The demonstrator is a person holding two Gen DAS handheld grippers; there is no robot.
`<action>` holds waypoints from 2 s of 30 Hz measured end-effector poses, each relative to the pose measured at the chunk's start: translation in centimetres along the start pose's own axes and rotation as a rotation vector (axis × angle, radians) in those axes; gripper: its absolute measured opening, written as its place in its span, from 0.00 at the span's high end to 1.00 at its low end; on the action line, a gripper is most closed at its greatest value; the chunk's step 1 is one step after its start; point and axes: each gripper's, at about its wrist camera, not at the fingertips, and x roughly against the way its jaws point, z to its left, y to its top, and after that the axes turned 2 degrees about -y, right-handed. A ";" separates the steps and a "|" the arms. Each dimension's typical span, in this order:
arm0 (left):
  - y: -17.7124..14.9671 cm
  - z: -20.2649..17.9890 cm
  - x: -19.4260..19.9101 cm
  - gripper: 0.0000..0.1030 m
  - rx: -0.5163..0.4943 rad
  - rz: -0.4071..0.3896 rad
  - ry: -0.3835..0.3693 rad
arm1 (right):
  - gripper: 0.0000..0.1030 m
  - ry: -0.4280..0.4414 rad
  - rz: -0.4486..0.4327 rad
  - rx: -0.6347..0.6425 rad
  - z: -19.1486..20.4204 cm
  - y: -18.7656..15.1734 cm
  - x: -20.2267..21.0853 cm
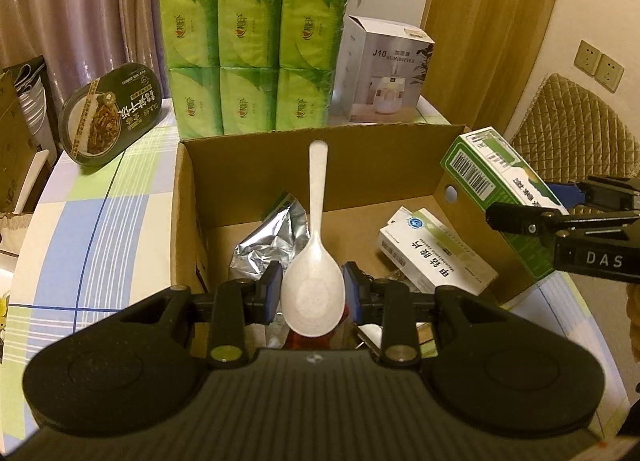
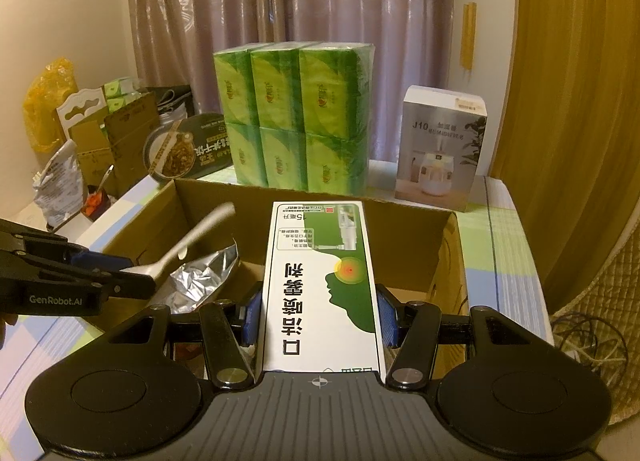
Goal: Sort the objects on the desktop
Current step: 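Open the left tool to drop the spoon while the right tool releases the medicine box inside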
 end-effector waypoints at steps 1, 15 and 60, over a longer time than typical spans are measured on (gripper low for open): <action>0.0 0.1 -0.1 0.73 0.001 0.001 0.000 | 0.49 0.001 0.001 0.000 0.1 0.0 -0.2; -0.6 0.8 -0.7 0.51 0.014 -0.008 0.014 | 0.49 0.018 0.019 0.005 0.7 0.2 -1.7; -3.5 -0.1 2.7 0.40 0.032 -0.037 -0.019 | 0.63 0.035 0.075 -0.016 0.7 -3.2 1.0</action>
